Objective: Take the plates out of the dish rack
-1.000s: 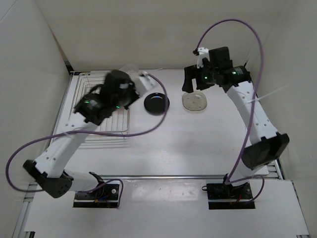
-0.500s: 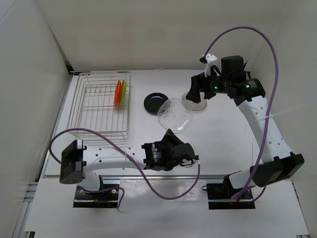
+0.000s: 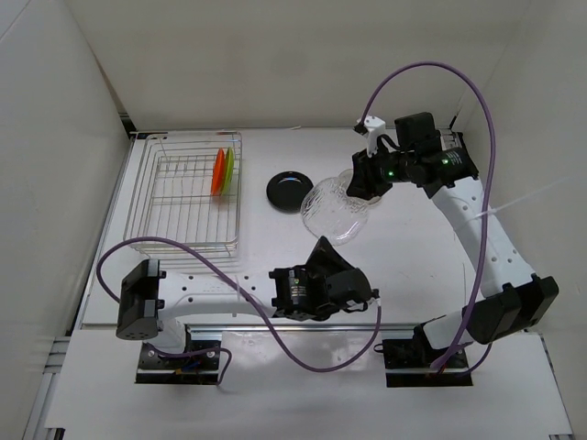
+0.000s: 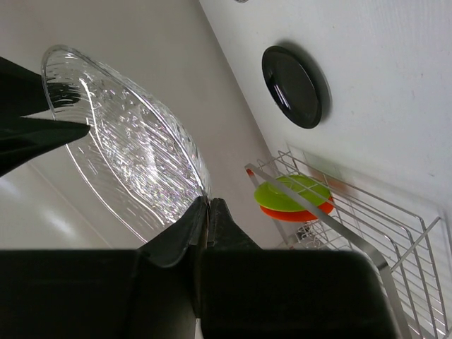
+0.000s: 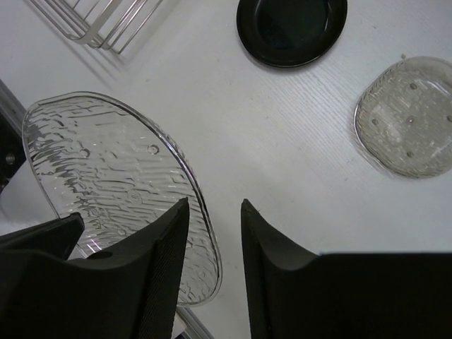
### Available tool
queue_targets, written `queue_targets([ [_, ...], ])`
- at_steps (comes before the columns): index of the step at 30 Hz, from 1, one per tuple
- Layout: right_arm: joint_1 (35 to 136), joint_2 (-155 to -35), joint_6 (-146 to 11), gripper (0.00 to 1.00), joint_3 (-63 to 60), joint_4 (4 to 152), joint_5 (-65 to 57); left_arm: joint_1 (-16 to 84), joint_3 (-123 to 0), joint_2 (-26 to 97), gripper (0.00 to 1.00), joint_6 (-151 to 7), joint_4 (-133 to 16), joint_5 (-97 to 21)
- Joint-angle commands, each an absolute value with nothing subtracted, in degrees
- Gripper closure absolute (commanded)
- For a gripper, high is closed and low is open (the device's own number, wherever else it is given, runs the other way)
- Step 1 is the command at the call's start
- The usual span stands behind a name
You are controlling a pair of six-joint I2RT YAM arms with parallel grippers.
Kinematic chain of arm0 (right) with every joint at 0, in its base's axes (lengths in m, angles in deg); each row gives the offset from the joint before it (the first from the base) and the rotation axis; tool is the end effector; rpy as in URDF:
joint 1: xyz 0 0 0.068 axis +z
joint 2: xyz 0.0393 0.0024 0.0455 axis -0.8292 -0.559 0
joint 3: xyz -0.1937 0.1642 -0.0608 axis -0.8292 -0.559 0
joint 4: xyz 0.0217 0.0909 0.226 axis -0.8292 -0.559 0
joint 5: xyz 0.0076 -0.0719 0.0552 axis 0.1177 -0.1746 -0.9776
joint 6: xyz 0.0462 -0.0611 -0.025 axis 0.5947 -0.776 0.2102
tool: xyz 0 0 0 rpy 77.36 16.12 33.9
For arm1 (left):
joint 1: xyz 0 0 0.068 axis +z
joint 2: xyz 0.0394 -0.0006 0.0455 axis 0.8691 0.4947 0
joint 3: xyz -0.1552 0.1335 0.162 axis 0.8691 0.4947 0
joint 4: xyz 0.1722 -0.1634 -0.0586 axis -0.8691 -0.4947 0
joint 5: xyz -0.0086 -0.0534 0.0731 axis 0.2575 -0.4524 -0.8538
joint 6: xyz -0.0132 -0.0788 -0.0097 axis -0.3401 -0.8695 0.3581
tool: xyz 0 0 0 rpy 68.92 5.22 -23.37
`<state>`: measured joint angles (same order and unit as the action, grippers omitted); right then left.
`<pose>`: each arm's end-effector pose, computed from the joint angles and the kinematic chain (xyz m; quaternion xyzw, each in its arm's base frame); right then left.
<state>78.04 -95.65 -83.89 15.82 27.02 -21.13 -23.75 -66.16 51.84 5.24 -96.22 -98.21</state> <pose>0.2664 0.1390 0.3753 -0.3277 0.8300 0.2359 0.3848 0.0890 -0.3299 0.2741 0.7798 0.3622 0.3567 0.3653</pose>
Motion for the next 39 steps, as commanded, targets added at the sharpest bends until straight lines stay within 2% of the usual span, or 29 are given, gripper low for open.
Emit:
queue_targets([
  [1,78.08,-94.21,-84.69,0.61,14.74,27.41,-21.55,-22.8,-69.13,51.62,0.89,5.29,-95.8,-99.79],
  [4,78.08,-94.21,-84.69,0.62,14.74,27.41,-22.35,-22.27,-69.65,51.63,0.89,5.29,-95.19,-99.79],
  [10,78.08,-93.06,-84.69,0.94,13.68,27.41,-22.26,-20.07,-70.71,52.16,0.89,4.06,-95.27,-99.18],
  [12,78.08,-92.45,-84.08,0.98,13.07,28.81,-21.56,-19.54,-70.71,52.68,0.89,4.06,-95.28,-99.18],
  [14,78.08,-92.45,-82.07,0.98,12.54,29.87,-19.89,-19.02,-70.1,52.68,0.77,2.92,-96.5,-99.18],
  [15,78.08,-91.93,-81.28,0.99,11.84,31.18,-17.45,-18.49,-69.49,52.68,0.68,2.31,-97.12,-99.18],
  [16,78.08,-91.92,-80.14,0.99,11.84,31.97,-15.42,-18.49,-70.0,53.29,0.47,0.12,-99.99,-98.66],
  [18,78.08,-91.92,-77.32,0.99,10.7,33.47,-11.47,-16.74,-70.54,53.3,0.3,-2.61,-103.35,-97.78],
  [19,78.08,-91.92,-75.75,0.99,10.69,35.04,-8.84,-16.12,-72.19,53.3,0.08,-5.49,-104.58,-96.73],
  [20,77.29,-92.62,-72.86,0.99,10.17,35.84,-4.98,-15.42,-73.34,53.3,0.0,-7.18,-109.29,-95.5],
  [24,70.98,-96.66,-65.11,0.99,9.64,39.45,2.25,-6.05,-79.84,53.83,0.0,-16.76,-121.09,-85.84],
  [26,68.86,-100.17,-63.87,0.99,9.64,41.29,2.26,-0.59,-82.48,51.99,0.0,-19.75,-121.12,-81.97],
  [29,65.43,-104.83,-62.38,0.99,9.64,44.89,3.05,12.85,-87.56,51.98,0.0,-26.86,-115.24,-82.65],
  [33,62.53,-112.46,-60.01,0.99,11.56,48.42,3.05,29.64,-97.32,55.23,0.0,-40.21,-120.05,-76.0],
  [34,62.0,-113.71,-60.0,0.99,12.18,48.42,2.1,34.9,-97.34,55.76,0.0,-42.24,-120.76,-72.15],
  [37,59.98,-117.84,-58.15,0.99,13.94,49.73,-0.09,41.51,-93.67,53.31,0.0,-48.14,-119.54,-65.37],
  [39,59.44,-120.47,-58.15,0.99,15.26,49.74,-2.92,43.12,-86.93,49.18,0.0,-49.56,-115.69,-62.36],
])
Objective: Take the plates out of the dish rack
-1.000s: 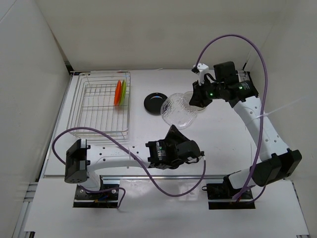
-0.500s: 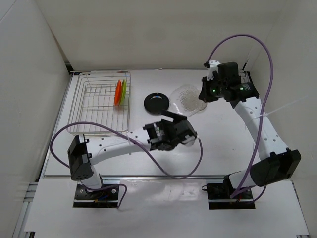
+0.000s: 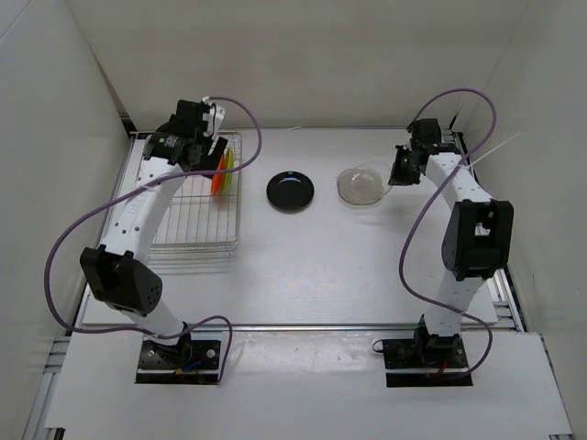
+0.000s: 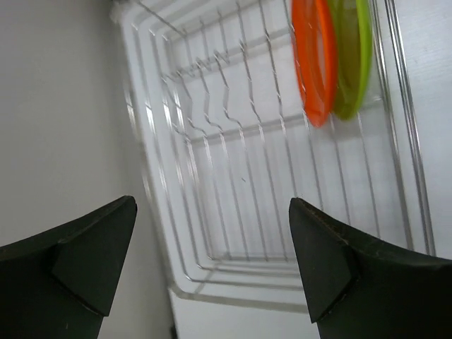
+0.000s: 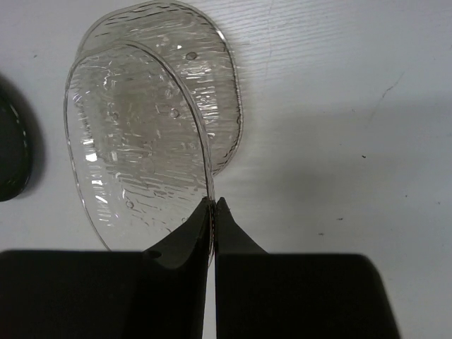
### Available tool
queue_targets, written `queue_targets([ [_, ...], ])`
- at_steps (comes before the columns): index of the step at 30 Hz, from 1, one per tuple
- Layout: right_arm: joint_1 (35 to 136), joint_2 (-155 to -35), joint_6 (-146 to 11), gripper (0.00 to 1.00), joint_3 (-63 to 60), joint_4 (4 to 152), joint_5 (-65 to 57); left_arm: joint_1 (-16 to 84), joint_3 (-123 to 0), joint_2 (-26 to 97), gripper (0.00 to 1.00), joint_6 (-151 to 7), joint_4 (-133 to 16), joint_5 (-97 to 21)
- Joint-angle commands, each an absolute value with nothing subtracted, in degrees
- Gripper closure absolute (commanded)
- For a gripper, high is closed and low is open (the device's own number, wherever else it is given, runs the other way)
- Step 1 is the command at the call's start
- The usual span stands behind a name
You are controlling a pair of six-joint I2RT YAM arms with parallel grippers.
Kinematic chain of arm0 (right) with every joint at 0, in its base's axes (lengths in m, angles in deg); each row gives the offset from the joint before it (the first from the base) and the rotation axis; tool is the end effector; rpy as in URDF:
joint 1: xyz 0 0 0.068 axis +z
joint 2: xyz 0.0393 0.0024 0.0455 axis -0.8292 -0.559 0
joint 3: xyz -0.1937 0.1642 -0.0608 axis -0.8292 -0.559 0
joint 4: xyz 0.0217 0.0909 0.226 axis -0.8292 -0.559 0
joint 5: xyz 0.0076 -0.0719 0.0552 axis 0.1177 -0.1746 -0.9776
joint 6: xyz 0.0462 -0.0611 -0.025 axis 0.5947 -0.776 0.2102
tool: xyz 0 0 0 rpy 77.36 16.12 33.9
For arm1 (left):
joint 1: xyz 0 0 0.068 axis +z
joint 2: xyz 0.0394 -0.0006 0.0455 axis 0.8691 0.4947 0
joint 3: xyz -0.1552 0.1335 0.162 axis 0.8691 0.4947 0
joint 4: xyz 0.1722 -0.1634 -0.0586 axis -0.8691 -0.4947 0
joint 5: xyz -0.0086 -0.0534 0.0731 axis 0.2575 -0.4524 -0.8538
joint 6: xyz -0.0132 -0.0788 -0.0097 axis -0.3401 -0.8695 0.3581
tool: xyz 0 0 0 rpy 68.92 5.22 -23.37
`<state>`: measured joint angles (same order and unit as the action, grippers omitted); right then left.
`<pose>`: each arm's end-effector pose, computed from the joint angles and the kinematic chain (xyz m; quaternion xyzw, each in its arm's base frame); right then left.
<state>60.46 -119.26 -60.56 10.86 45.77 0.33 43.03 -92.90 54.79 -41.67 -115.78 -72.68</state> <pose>0.4106 0.0357 0.2344 0.0666 0.9384 0.0781 0.3298 0.3436 -0.0750 0.3598 0.2008 0.8855 0.2149 0.3596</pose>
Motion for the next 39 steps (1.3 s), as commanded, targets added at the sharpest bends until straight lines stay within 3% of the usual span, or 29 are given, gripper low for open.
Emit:
queue_targets([
  [1,59.44,-121.18,-58.15,0.99,15.26,49.74,-2.92,43.73,-84.88,47.78,0.0,-49.56,-114.62,-60.26],
  [15,59.44,-128.65,-59.64,0.99,17.45,53.7,-7.13,46.99,-81.27,41.53,0.0,-49.73,-116.72,-51.28],
  [39,58.92,-132.44,-60.35,0.99,16.94,53.52,-7.14,46.99,-80.91,39.85,0.0,-48.68,-117.78,-47.41],
])
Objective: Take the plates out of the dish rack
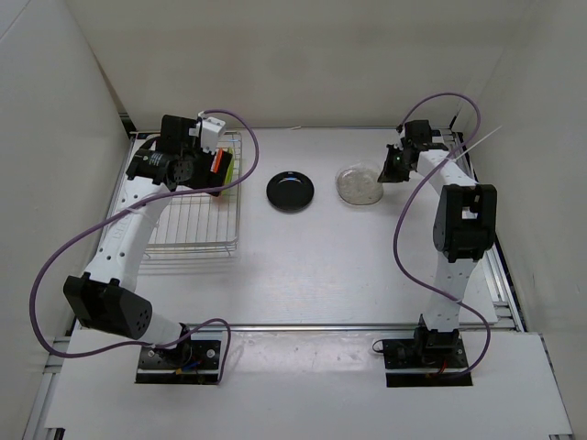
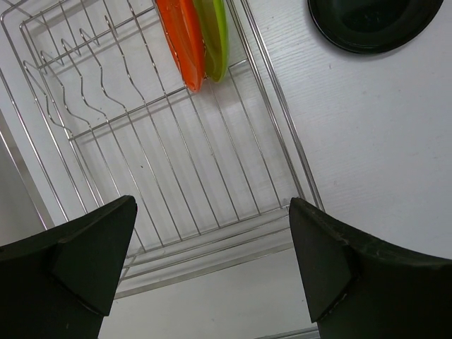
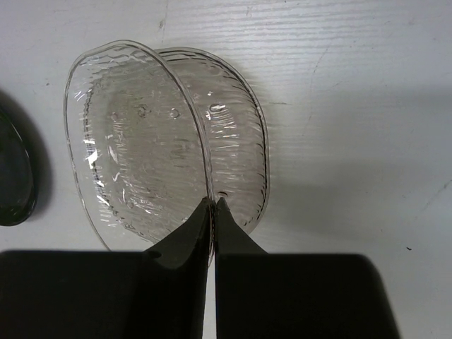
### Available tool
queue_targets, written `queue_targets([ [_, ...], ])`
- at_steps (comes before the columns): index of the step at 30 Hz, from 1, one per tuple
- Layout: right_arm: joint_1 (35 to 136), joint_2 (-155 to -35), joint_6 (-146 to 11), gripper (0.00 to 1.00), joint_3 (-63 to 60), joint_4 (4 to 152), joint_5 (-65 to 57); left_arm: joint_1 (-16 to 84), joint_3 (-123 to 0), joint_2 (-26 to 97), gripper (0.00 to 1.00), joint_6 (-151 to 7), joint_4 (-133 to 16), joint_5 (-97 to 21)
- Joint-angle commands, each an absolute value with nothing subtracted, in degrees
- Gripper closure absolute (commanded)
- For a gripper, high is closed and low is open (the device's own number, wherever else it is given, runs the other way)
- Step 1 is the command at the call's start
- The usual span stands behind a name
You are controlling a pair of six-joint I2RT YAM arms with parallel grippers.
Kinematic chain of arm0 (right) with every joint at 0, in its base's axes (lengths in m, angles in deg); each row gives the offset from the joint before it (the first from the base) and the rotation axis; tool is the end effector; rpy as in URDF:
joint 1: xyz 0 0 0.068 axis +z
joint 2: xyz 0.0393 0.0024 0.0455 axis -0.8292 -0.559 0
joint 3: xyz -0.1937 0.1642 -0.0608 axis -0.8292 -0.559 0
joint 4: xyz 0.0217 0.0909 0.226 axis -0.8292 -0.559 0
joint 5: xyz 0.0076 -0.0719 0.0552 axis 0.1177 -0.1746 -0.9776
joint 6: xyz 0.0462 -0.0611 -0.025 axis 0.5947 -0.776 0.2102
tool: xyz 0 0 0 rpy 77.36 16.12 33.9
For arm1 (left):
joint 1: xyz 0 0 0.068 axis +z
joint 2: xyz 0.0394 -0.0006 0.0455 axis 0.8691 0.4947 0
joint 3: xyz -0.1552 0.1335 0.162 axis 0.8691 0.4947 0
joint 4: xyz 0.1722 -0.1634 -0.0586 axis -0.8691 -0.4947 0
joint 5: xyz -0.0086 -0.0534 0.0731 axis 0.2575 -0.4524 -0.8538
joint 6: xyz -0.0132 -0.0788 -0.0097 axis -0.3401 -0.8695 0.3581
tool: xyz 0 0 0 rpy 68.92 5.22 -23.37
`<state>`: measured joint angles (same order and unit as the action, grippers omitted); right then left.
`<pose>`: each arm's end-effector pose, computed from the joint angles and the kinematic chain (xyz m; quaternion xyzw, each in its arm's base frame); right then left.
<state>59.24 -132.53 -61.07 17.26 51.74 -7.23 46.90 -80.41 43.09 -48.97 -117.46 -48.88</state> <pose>0.4592 0.0388 0.1841 0.0509 0.9388 0.1335 0.3135 0.2931 -0.0671 0.3467 0.1956 0.9151 0.0135 0.3523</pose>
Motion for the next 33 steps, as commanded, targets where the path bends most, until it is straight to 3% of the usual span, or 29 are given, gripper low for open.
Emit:
queue_targets([
  [1,58.92,-132.44,-60.35,0.99,16.93,53.52,-7.14,46.99,-80.91,39.85,0.0,-48.68,-117.78,-47.41],
  [21,58.92,-133.05,-59.29,0.87,17.02,53.52,-6.09,46.99,-80.91,38.27,0.0,-48.15,-119.35,-44.16],
  [25,58.39,-133.58,-59.9,0.79,18.51,52.29,-8.09,46.99,-80.91,38.27,0.0,-48.15,-119.36,-43.11],
  [29,58.39,-133.58,-59.91,0.59,19.04,51.76,-9.95,46.99,-81.44,38.27,0.0,-48.15,-119.89,-42.58],
  [32,58.39,-133.58,-59.91,0.52,20.27,51.23,-9.95,46.99,-80.91,38.27,0.0,-47.62,-119.89,-42.58],
  [33,58.39,-133.58,-59.91,0.43,20.27,51.23,-9.95,46.99,-80.91,38.27,0.0,-47.62,-119.89,-42.58],
])
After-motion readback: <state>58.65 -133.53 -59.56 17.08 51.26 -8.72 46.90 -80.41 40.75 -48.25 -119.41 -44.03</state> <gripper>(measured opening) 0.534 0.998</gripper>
